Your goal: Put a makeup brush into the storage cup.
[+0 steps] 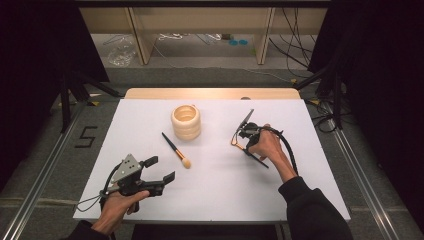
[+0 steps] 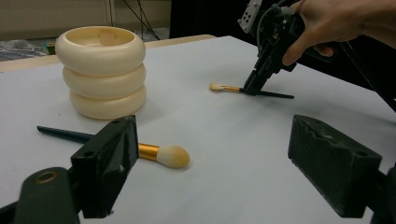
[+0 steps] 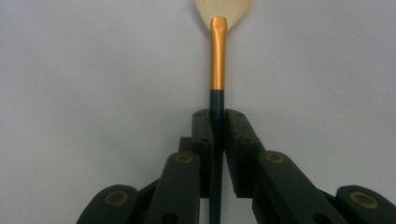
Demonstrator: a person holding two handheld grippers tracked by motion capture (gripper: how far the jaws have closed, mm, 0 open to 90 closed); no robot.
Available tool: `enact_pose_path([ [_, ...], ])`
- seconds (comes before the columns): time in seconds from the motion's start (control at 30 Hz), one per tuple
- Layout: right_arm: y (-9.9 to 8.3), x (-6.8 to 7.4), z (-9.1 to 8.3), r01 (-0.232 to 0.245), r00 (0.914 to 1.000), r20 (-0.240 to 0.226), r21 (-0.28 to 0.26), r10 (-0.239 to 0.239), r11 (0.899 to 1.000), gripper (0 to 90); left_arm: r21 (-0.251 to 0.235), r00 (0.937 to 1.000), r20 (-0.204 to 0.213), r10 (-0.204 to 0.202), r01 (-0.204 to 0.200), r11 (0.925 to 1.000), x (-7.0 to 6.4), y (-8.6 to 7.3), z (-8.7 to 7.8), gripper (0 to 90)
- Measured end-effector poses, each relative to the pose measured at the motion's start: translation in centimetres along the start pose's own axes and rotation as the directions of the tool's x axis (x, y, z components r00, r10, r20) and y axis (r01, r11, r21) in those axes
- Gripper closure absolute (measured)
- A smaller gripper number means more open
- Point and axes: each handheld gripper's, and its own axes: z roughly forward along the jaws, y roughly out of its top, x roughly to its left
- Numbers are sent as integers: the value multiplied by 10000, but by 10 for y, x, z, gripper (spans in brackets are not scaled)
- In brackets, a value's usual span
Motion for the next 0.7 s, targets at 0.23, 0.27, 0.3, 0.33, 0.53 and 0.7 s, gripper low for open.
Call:
enact_pose_path([
  [0.23,-1,-1,-15,-54,9999,-88,-739,48,9973,834,-4,10000,-1,-3,3,10000,0,0,0,162],
  [0.27,-1,-2,-17,-16,10000,-64,-989,9,9951,834,-1,10000,-29,-20,20,10000,0,0,0,162],
  [0.3,-1,-3,-21,-120,9998,-164,-1103,103,9938,834,2,10000,-9,-4,4,10000,0,0,0,161],
  [0.33,-1,-4,-25,-51,9998,-206,-1335,23,9910,834,-1,10000,-29,-26,26,10000,0,0,0,162],
  [0.53,-2,-4,-45,-107,9986,-530,-2363,-19,9716,834,-1,10000,-16,-13,13,10000,0,0,0,161],
  [0.7,-2,-2,-58,90,9977,-603,-3288,-305,9444,834,-2,10000,-6,-1,1,10000,0,0,0,161],
])
